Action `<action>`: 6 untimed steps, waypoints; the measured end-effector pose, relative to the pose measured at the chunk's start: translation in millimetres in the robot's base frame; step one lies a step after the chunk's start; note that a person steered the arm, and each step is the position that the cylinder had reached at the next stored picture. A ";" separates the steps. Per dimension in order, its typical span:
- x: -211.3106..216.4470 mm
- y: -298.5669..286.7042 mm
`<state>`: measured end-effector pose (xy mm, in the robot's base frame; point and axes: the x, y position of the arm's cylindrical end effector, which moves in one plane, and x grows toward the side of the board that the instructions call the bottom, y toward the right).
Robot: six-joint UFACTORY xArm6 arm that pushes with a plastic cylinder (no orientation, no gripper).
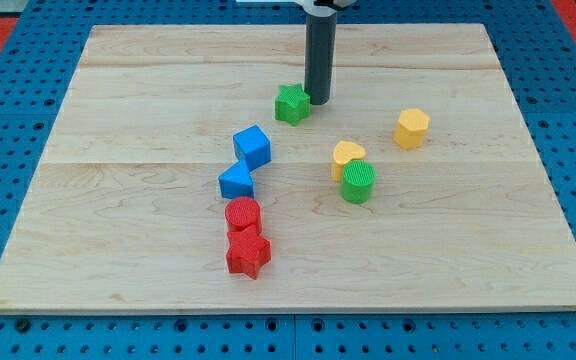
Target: Point at the yellow hexagon
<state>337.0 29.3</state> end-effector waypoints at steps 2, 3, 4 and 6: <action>0.0 -26.6; 0.0 -33.0; 0.0 -33.0; 7.7 50.4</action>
